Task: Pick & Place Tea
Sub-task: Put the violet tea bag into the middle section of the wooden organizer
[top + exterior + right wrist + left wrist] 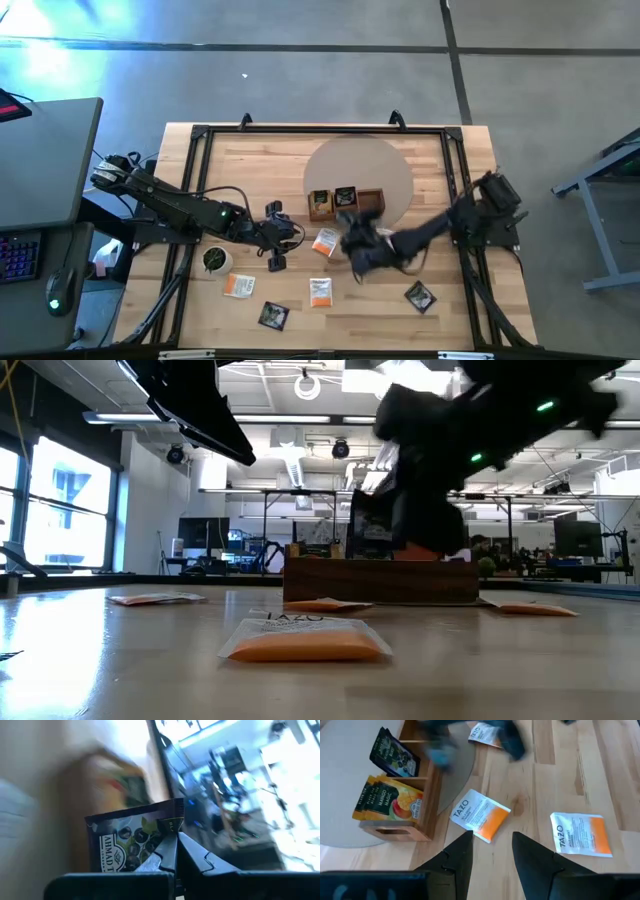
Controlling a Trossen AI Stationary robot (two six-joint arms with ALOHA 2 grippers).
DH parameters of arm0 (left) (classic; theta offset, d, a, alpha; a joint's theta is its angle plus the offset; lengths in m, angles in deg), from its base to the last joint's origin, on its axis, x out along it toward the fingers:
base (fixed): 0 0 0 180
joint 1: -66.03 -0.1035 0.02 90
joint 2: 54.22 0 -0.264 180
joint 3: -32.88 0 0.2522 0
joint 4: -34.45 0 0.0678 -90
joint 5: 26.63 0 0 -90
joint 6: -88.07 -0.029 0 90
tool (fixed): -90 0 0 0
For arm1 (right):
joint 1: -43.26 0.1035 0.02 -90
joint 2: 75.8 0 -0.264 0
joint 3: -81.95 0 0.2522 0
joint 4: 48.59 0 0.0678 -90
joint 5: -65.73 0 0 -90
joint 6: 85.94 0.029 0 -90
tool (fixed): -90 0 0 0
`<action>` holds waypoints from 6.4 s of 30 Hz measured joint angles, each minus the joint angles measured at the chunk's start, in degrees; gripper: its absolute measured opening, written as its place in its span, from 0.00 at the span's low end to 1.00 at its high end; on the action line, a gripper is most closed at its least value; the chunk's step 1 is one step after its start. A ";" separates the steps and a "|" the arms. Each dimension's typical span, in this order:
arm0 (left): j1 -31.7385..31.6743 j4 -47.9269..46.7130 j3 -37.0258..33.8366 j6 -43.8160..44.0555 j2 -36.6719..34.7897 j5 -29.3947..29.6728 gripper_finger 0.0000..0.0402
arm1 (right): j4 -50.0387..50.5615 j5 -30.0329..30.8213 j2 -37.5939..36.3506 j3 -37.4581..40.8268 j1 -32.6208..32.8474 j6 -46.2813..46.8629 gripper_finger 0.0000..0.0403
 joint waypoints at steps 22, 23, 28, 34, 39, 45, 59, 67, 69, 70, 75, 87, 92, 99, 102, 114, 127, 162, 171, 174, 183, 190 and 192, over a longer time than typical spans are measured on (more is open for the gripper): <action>0.04 -2.99 -0.01 -0.59 0.00 -0.52 0.34 | 1.06 -25.12 -0.10 -0.04 -13.21 -9.31 0.04; 0.04 -2.99 -0.01 -0.58 0.00 -0.52 0.34 | 1.07 -25.06 -0.11 -0.04 -13.32 -8.93 0.05; 0.04 -2.99 0.00 -0.58 0.00 -0.54 0.34 | 1.04 -24.09 -0.14 -0.04 -14.11 -6.61 0.16; 0.04 -3.00 -0.02 -0.58 0.00 -0.56 0.34 | 0.57 -22.12 -0.14 -0.09 -13.45 -6.45 0.30; 0.04 -3.08 -0.01 -0.58 0.00 -0.56 0.34 | 1.00 -11.98 -0.57 -0.15 -9.63 -6.43 0.37; 0.04 -3.41 0.00 -0.56 0.00 -0.61 0.34 | 2.21 -12.77 -4.43 -0.15 -2.20 -3.41 0.37; 0.04 -3.18 -0.02 1.13 0.00 -0.50 0.34 | 7.71 -65.19 -15.39 -0.17 11.60 35.47 0.39; 0.04 -2.80 -0.02 3.92 0.00 -0.43 0.34 | 24.99 -73.17 -14.95 -0.20 20.35 45.74 0.43; 0.04 -2.75 -0.02 3.94 0.00 -0.43 0.34 | 32.47 -74.04 -14.89 -0.16 21.76 49.55 0.43; 0.04 -2.75 -0.02 3.94 0.00 -0.39 0.34 | 35.74 -74.32 -14.89 -0.15 22.32 50.57 0.42; 0.04 -2.60 -0.02 3.99 0.00 -0.32 0.34 | 47.08 -75.00 -14.79 -0.15 24.06 51.20 0.42; 0.04 -2.66 -0.02 4.01 0.00 -0.30 0.34 | 51.18 -68.00 -14.74 -0.15 23.11 46.18 0.41; 0.04 -2.84 -0.02 4.01 0.00 -0.32 0.34 | 51.20 -68.21 -14.71 -0.14 23.18 44.79 0.41; 0.04 -2.82 -0.02 4.01 0.00 -0.42 0.34 | 43.70 -68.57 -14.71 5.72 23.12 46.22 0.41; 0.04 -2.82 -0.02 3.99 0.00 -0.50 0.34 | 41.03 -68.09 -14.78 8.43 23.14 46.51 0.41; 0.04 -2.82 -0.02 4.02 0.00 -0.50 0.34 | 37.21 -66.37 -15.09 12.47 23.60 42.94 0.23; 0.04 -2.84 -0.02 3.81 0.00 -0.52 0.34 | 25.71 -39.27 -14.55 10.18 23.43 47.54 0.02; 0.04 -2.89 -0.04 2.20 0.00 -0.41 0.34 | -19.57 -9.86 -1.84 9.66 -7.42 -6.86 0.00; 0.04 -2.87 -0.04 2.22 0.00 -0.45 0.34 | -19.68 -15.25 -0.49 9.60 -8.54 -7.72 0.03; 0.04 -2.89 -0.04 2.22 0.00 -0.48 0.34 | -19.35 -16.14 -0.49 9.60 -9.69 -6.02 0.08; 0.04 -2.95 -0.04 2.22 0.00 -0.50 0.34 | -21.25 -14.65 -0.49 9.60 -10.32 -7.23 0.25; 0.04 -3.03 -0.04 2.46 0.00 -10.10 0.34 | -35.47 -16.92 -0.53 9.60 -6.31 -8.96 0.31; 0.07 -3.02 -0.04 3.06 0.00 -15.19 0.34 | -39.81 -21.03 -0.53 9.60 -5.44 -11.98 0.31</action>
